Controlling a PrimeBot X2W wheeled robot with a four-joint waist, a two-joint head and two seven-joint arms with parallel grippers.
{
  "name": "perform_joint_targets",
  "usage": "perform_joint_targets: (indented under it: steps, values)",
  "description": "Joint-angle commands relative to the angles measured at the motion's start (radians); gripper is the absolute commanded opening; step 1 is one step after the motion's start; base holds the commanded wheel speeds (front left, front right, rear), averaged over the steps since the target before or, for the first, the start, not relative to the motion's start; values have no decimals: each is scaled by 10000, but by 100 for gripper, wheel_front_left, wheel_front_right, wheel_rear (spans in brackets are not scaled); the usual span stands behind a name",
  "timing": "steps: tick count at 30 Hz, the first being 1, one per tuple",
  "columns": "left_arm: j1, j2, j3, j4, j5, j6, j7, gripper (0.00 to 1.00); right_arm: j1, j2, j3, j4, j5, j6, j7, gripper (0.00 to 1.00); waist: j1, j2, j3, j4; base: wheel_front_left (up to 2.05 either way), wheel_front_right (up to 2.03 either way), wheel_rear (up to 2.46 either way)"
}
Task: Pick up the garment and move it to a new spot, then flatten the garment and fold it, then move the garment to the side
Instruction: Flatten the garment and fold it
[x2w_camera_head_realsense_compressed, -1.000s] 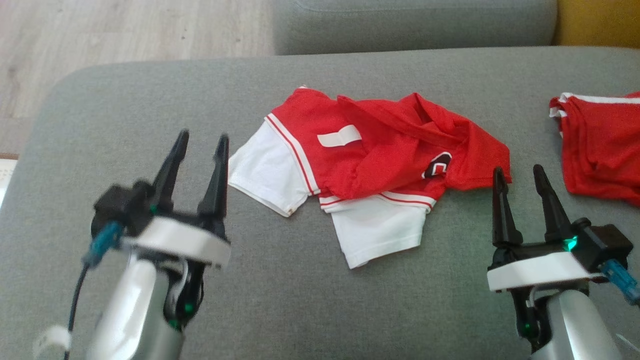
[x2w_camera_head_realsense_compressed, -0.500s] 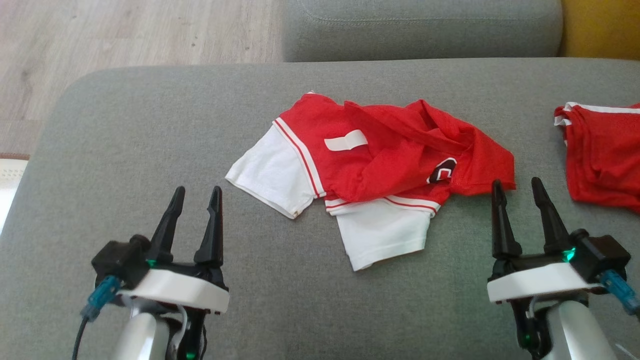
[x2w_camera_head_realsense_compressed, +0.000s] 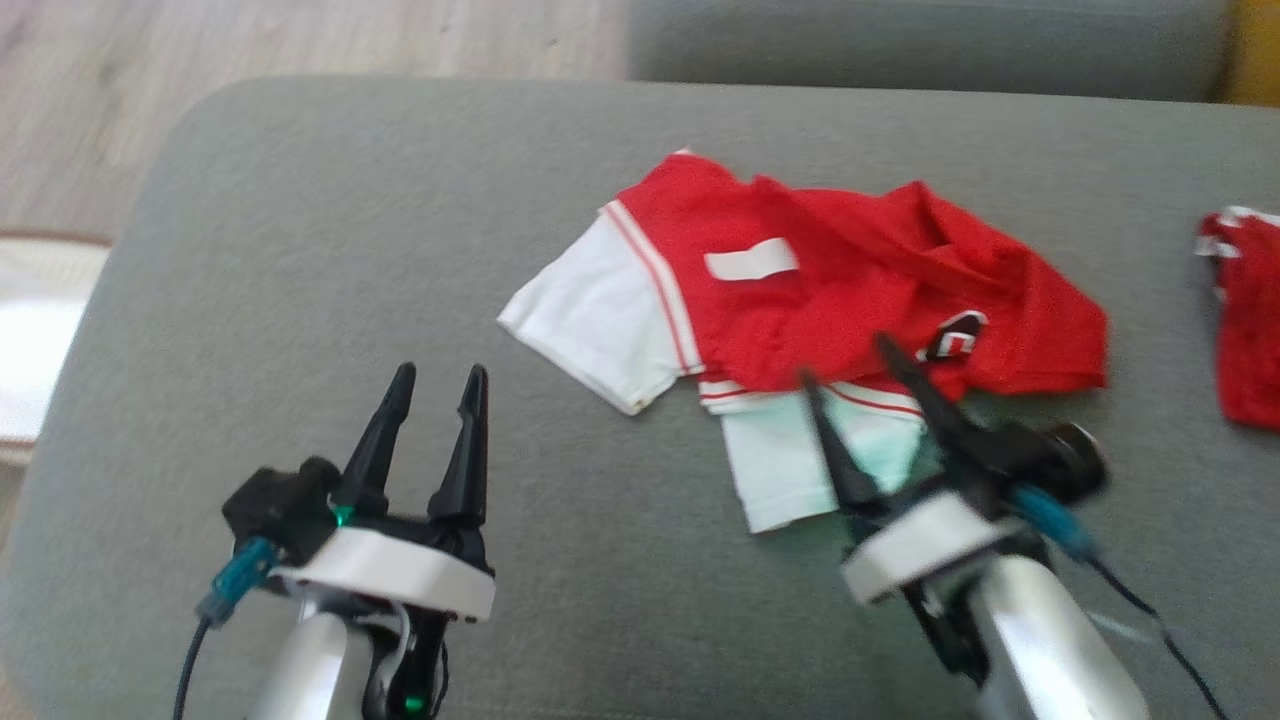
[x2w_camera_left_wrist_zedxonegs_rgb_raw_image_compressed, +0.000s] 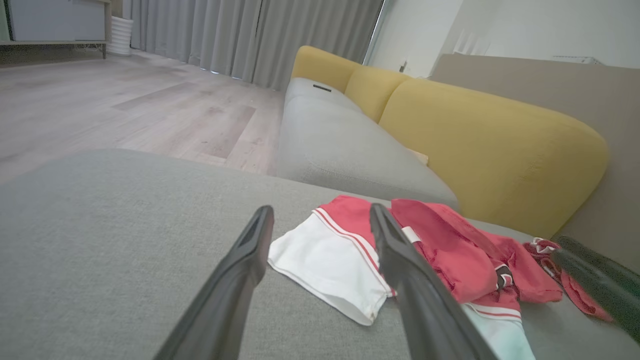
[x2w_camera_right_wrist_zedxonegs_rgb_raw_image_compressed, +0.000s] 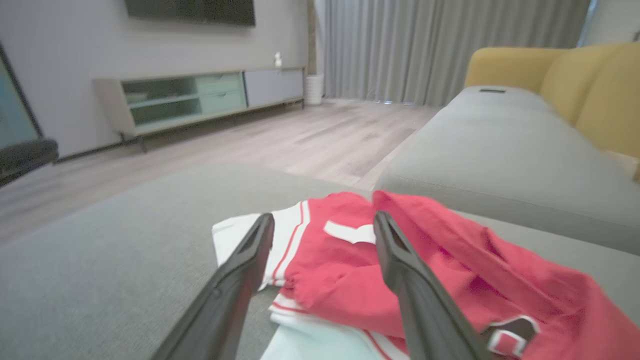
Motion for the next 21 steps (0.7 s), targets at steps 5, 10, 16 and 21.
perform_joint_targets:
  steps: [5,10,16,21]
  values:
    - [-751,21,-31,-198,-313,196,-53,100,-1836,-719,2218,835,50,-9,972,100,0,0,655,1195,0,0,0]
    - [-803,21,-329,-103,-557,301,-53,100,-3070,-1473,3838,2184,717,-9,1730,100,0,0,854,1989,0,0,0]
    - [-802,21,-525,-137,-799,439,-53,100,-4020,-2024,4879,3315,1263,-9,2001,100,0,0,1000,2545,0,0,0]
    - [-842,21,-701,-176,-949,523,-53,100,-4688,-2314,5750,4341,1525,-9,2333,100,0,0,1158,2847,0,0,0]
